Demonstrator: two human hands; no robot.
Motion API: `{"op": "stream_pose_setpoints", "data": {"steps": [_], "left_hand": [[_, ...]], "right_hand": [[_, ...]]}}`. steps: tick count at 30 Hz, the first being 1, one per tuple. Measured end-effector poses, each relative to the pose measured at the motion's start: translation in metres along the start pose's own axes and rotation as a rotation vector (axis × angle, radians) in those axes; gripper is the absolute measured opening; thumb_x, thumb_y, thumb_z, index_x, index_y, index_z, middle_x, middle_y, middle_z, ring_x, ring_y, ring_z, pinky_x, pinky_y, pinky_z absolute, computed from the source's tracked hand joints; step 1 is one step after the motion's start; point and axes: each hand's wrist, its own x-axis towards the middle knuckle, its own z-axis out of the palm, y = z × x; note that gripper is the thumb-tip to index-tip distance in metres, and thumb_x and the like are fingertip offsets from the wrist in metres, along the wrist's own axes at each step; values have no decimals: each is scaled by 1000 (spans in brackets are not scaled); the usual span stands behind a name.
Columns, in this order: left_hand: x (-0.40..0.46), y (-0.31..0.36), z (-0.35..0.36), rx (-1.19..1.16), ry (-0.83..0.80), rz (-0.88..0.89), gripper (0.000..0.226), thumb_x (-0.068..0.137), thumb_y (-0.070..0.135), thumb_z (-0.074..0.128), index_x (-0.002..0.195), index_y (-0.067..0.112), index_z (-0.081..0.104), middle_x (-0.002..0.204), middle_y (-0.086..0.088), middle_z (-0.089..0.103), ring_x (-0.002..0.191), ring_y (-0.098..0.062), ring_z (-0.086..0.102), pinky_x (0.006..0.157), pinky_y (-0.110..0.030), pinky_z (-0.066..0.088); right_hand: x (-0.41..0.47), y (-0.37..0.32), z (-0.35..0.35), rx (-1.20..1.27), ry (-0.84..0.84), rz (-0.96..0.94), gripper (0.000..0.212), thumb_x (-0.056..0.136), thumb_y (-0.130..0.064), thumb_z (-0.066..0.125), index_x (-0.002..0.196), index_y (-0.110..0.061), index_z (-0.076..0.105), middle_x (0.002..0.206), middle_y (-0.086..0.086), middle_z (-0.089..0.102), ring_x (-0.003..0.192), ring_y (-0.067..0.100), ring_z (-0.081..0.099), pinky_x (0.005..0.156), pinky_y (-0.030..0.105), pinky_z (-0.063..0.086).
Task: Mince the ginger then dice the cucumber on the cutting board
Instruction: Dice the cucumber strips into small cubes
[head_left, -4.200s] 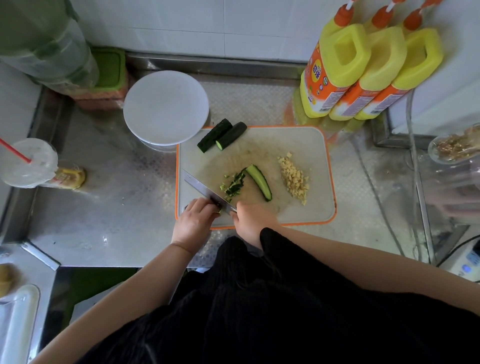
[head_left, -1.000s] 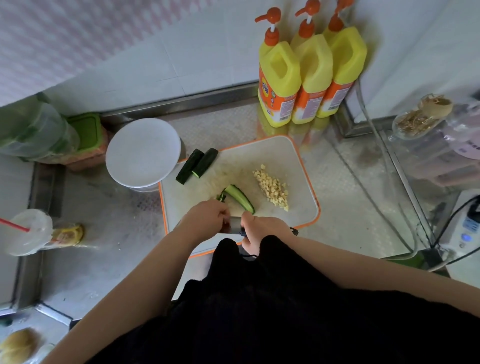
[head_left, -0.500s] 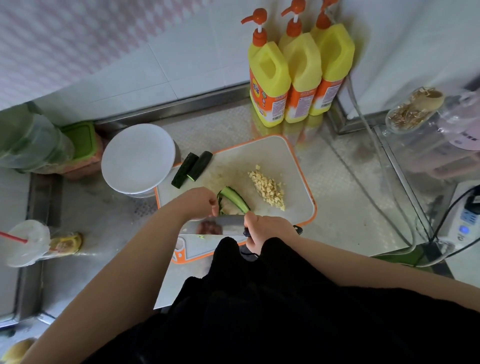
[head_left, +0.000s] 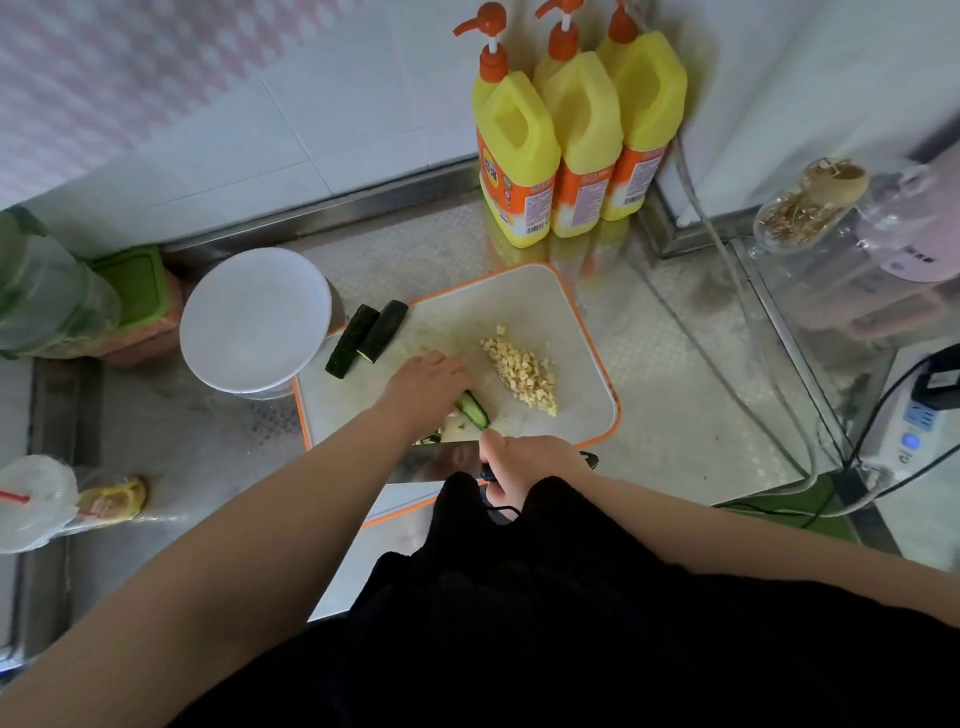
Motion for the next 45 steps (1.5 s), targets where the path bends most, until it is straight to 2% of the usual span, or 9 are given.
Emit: {"op": "stream_pose_setpoints", "data": {"steps": [5,10,16,19,22,27,33,39,45], "left_hand": [[6,3,-3,133,-46,25,34,91,30,62,124,24,55,130,-1,48,125,-23,39,101,-34,31],[2,0,-3,13,17,-12,24,90,34,63,110,24,57,120,3,53,117,-20,44,96,-32,31],[-25,-21,-28,-682,253,-422,21,84,29,73,100,23,60,98,4,64,89,-18,59,78,-34,46],[-47,-31,-29,-959,334,-551,28,83,26,75,101,23,54,92,9,58,84,-11,54,72,-22,38],[-66,-36,-26,-1104,483,-666,29,83,24,76,102,21,54,94,1,61,76,-11,56,71,-21,40],[-103,-44,-25,-1048,636,-749,22,85,30,72,97,24,54,84,11,61,80,-16,61,71,-28,44],[-118,-49,-16,-1111,721,-813,22,84,28,74,97,22,57,88,6,64,87,-21,64,80,-36,53],[-121,-47,-9,-1093,667,-826,20,86,28,72,98,22,57,86,11,63,85,-12,60,73,-23,44],[-118,-45,1,-1106,593,-828,19,85,31,72,94,25,56,86,5,64,84,-20,63,75,-32,49]], "right_hand": [[2,7,5,-1,-1,-1,28,92,-25,46,114,-10,38,99,6,61,72,27,47,66,33,40],[0,10,9,-15,1,25,24,92,-24,45,112,-11,40,95,4,60,71,24,46,63,33,38],[3,10,12,16,63,49,21,94,-27,45,110,-13,41,101,2,61,75,24,52,64,33,41],[1,6,17,135,93,72,27,96,-40,43,108,-17,39,89,1,62,80,28,59,69,35,47],[11,2,23,304,87,125,20,99,-37,39,96,-18,39,74,1,53,79,30,56,65,34,40],[36,4,28,384,80,209,30,98,-40,42,84,-13,44,76,3,51,75,25,51,61,32,32],[43,-25,32,230,-74,51,29,97,-30,42,75,-11,41,72,7,49,71,26,48,60,33,30],[53,-32,34,185,-62,104,35,97,-28,39,64,-16,33,64,1,41,65,24,44,52,31,27],[53,-23,29,241,2,246,40,100,-31,35,64,-15,33,62,2,39,53,17,36,49,30,24]]}}
